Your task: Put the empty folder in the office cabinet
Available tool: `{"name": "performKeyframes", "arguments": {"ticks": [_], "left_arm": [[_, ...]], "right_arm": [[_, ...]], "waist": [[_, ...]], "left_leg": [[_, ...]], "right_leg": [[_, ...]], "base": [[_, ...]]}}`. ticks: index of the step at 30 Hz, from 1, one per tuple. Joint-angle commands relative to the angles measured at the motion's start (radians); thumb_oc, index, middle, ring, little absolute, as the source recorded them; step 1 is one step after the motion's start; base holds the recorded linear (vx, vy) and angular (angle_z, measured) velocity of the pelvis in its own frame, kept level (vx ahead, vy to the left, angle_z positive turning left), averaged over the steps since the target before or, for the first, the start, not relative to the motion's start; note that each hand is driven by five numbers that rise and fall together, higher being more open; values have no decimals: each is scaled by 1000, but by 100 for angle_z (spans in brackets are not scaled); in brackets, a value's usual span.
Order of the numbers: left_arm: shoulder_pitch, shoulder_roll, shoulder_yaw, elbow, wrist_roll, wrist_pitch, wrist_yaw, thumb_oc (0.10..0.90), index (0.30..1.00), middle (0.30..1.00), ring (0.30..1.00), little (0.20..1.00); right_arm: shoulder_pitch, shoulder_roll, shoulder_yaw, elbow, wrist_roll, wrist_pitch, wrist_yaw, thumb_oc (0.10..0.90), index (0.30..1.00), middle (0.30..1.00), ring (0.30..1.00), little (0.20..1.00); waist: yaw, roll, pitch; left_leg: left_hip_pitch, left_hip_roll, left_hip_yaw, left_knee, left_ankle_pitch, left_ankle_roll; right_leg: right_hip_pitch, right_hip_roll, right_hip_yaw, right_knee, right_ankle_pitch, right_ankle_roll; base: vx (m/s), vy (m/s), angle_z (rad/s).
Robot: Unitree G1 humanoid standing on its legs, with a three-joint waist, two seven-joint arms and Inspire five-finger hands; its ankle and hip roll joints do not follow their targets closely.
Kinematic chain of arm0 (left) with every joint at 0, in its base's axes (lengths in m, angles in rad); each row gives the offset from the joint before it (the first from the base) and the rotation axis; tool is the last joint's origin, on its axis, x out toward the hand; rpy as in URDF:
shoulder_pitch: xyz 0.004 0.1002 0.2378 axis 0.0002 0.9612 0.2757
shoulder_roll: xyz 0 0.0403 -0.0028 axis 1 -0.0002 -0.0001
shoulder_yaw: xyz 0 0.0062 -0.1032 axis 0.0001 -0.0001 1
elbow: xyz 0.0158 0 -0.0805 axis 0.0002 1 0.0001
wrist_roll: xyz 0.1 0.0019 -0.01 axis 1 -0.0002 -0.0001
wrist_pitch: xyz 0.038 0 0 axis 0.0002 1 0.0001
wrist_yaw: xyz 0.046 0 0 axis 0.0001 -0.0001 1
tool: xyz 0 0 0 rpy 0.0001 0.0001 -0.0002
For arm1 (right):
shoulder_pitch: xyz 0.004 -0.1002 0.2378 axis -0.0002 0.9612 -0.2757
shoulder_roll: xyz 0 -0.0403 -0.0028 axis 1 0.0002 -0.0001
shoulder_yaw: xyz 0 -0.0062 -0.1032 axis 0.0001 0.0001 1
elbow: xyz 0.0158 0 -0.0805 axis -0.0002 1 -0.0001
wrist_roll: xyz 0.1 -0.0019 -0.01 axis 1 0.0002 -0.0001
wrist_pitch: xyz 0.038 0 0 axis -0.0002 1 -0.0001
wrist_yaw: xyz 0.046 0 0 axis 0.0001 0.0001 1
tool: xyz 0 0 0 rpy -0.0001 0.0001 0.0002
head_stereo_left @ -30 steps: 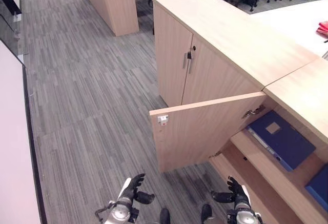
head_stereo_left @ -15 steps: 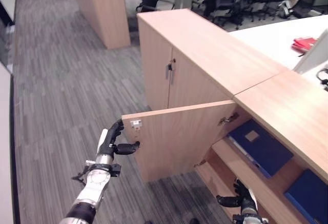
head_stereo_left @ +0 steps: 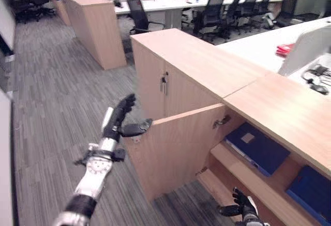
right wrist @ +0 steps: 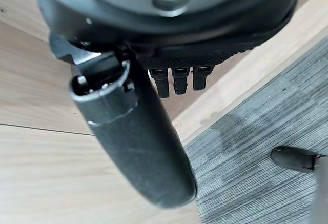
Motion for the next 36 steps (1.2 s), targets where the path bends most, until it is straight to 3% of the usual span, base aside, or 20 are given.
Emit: {"name": "performKeyframes", "arguments": {"ticks": [1, 3, 4, 6, 7, 8, 9, 10, 12, 14, 18, 22, 25, 27, 29, 31, 33, 36], "left_arm": [[62, -11, -90, -228, 79, 84, -6, 800, 900, 900, 900, 900], [120, -11, -124, -281, 65, 92, -77, 800, 900, 900, 900, 900], [164, -9, -144, -310, 61, 96, -120, 800, 900, 900, 900, 900], [185, 5, -160, -338, 74, 94, -136, 800, 900, 900, 900, 900], [197, 17, -168, -351, 74, 98, -144, 800, 900, 900, 900, 900], [237, 24, -154, -367, 61, 104, -156, 800, 900, 900, 900, 900], [275, 26, -125, -380, 68, 110, -160, 800, 900, 900, 900, 900], [301, 22, -105, -392, 66, 110, -159, 800, 900, 900, 900, 900], [329, 10, -81, -395, 45, 112, -162, 800, 900, 900, 900, 900], [343, -12, -53, -396, 22, 109, -153, 800, 900, 900, 900, 900], [348, -47, -38, -395, 19, 117, -143, 800, 900, 900, 900, 900], [419, -31, -57, -479, -10, 139, -202, 800, 900, 900, 900, 900], [443, -21, -65, -503, -16, 147, -225, 800, 900, 900, 900, 900], [479, -9, -83, -544, -29, 157, -261, 800, 900, 900, 900, 900], [489, -7, -86, -552, -33, 159, -270, 800, 900, 900, 900, 900], [518, -7, -98, -595, -53, 166, -295, 800, 900, 900, 900, 900], [521, -9, -101, -602, -58, 166, -301, 800, 900, 900, 900, 900], [517, -20, -119, -616, -76, 168, -302, 800, 900, 900, 900, 900]], "right_arm": [[-61, -39, -75, 1, -3, -53, -15, 800, 900, 900, 900, 900], [-91, -38, -103, -6, 7, -51, -20, 800, 900, 900, 900, 900], [-108, -33, -129, -22, 22, -57, -27, 800, 900, 900, 900, 900], [-111, -30, -154, -59, 44, -74, -37, 800, 900, 900, 900, 900], [-121, -28, -159, -65, 49, -80, -48, 800, 900, 900, 900, 900], [-139, -31, -150, -61, 40, -82, -51, 800, 900, 900, 900, 900], [-142, -27, -131, -56, 17, -75, -42, 800, 900, 900, 900, 900], [-144, -26, -127, -46, 6, -69, -41, 800, 900, 900, 900, 900], [-138, -26, -120, -38, -1, -64, -36, 800, 900, 900, 900, 900], [-113, -34, -126, -41, -3, -57, -27, 800, 900, 900, 900, 900], [-81, -71, -153, -46, 2, -53, -19, 800, 900, 900, 900, 900], [-105, -105, -172, -53, 19, -55, -35, 800, 900, 900, 900, 900], [-110, -114, -170, -50, 18, -57, -34, 800, 900, 900, 900, 900], [-116, -126, -168, -57, 16, -56, -31, 800, 900, 900, 900, 900], [-119, -130, -168, -57, 15, -56, -33, 800, 900, 900, 900, 900], [-149, -144, -150, -37, 10, -54, -34, 800, 900, 900, 900, 900], [-155, -146, -146, -33, 9, -53, -33, 800, 900, 900, 900, 900], [-173, -151, -122, -42, 5, -51, -29, 800, 900, 900, 900, 900]], "waist": [[11, 3, 43], [10, 3, 74], [5, 1, 93], [-10, 16, 99], [13, 27, 105], [53, 36, 99], [95, 25, 80], [114, 19, 70], [130, 12, 58], [131, 21, 46], [117, 49, 48], [110, 103, 66], [105, 122, 72], [93, 155, 77], [88, 167, 80], [64, 199, 89], [60, 203, 91], [49, 198, 108]], "left_leg": [[50, 41, -4, -1, -87, -34], [43, 39, 13, -1, -87, -27], [13, 42, 29, -1, -78, -29], [-34, 62, 26, -1, -60, -34], [-58, 66, 54, -1, -46, -22], [-89, 72, 110, 10, -28, -19], [-97, 74, 179, 14, -14, -20], [-101, 79, 202, 15, -5, -21], [-95, 83, 220, 17, 1, -29], [-92, 96, 211, 13, 22, -44], [-96, 148, 168, 14, 83, -89], [-92, 217, 159, 28, 153, -133], [-89, 235, 161, 32, 168, -145], [-85, 254, 166, 37, 190, -157], [-83, 262, 167, 38, 199, -163], [-81, 277, 157, 50, 204, -175], [-85, 278, 146, 61, 201, -176], [-96, 260, 62, 96, 180, -174]], "right_leg": [[5, -39, -16, 127, -51, 90], [-30, -50, -5, 148, -24, 109], [-68, -69, 27, 139, 42, 140], [-113, -74, 119, 137, 80, 144], [-103, -85, 81, 176, 8, 133], [-57, -123, -72, 214, -57, 104], [-12, -153, -187, 244, -65, 104], [8, -159, -222, 220, -59, 104], [60, -150, -230, 147, -54, 114], [90, -113, -192, 80, -85, 103], [158, -41, -203, 3, -128, 63], [211, 18, -192, -44, -160, 29], [220, 29, -192, -50, -166, 22], [225, 37, -185, -50, -178, 16], [225, 40, -181, -50, -181, 15], [210, 41, -143, -50, -184, 12], [205, 40, -131, -50, -183, 10], [193, 29, -86, -50, -179, 5]], "base": [[-33, 70, -63], [-117, 31, -3], [-216, -87, -15], [-270, -86, -24], [-433, 60, 3], [-473, 114, -16], [-340, 28, -73], [-133, -17, -175], [-47, -174, -189], [-73, -256, -53], [-116, -245, 8], [-120, -206, 2], [-59, -78, -8], [-58, -55, -11], [-59, -26, -12], [-89, -36, -18], [-36, -15, -27], [-29, -39, -30]]}}
